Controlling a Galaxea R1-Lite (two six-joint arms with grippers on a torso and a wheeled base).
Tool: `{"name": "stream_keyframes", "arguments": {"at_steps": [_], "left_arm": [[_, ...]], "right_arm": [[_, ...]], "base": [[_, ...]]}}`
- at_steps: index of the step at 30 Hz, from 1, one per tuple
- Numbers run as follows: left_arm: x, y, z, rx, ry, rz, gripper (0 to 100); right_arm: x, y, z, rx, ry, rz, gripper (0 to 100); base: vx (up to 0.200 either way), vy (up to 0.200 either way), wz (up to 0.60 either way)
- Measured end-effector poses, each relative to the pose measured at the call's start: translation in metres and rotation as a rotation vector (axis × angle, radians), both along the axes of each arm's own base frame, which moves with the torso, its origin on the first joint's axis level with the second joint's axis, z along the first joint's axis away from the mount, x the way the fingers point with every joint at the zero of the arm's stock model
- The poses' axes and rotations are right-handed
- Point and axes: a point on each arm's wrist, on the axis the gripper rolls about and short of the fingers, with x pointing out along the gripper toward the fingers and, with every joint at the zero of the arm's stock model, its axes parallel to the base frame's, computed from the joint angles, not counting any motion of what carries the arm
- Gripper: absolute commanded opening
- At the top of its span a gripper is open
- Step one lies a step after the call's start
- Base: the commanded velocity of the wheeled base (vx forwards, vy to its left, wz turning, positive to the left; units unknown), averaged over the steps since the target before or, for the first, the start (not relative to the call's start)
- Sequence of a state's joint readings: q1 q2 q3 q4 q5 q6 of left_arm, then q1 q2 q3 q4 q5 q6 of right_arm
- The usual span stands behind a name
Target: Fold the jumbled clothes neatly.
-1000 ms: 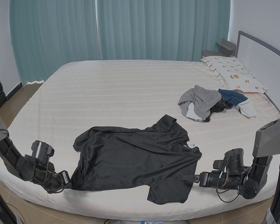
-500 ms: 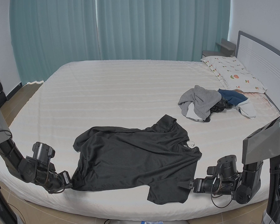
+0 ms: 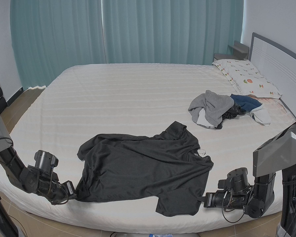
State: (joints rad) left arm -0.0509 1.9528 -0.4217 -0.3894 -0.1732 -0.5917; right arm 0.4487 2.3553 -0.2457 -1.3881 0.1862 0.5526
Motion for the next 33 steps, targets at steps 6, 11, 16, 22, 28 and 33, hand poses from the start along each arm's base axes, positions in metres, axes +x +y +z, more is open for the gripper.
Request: {"name": "stream_keyframes", "arguments": {"at_steps": [6,11,16,22,28,33], "left_arm": [[0.000,0.001,0.000,0.000,0.001,0.002,0],[0.000,0.002,0.000,0.002,0.000,0.009,0],[0.000,0.004,-0.001,0.007,0.003,0.013,0],[-0.001,0.005,-0.001,0.033,0.006,0.019,0],[-0.006,0.005,-0.003,0.077,0.021,0.025,0],[-0.009,0.005,-0.004,0.093,0.033,0.001,0]], "right_arm": [[-0.011,-0.013,0.005,-0.047,0.003,0.009,0],[-0.025,-0.027,0.012,-0.112,-0.003,0.047,0],[-0.039,-0.038,0.023,-0.135,-0.009,0.074,0],[-0.051,-0.047,0.023,-0.223,0.055,0.144,0],[-0.060,-0.052,0.020,-0.300,0.096,0.244,0],[-0.060,-0.053,0.021,-0.302,0.096,0.248,0]], "base": [[0.000,0.000,0.00],[0.000,0.000,0.00],[0.000,0.000,0.00],[0.000,0.000,0.00],[0.000,0.000,0.00],[0.000,0.000,0.00]]}}
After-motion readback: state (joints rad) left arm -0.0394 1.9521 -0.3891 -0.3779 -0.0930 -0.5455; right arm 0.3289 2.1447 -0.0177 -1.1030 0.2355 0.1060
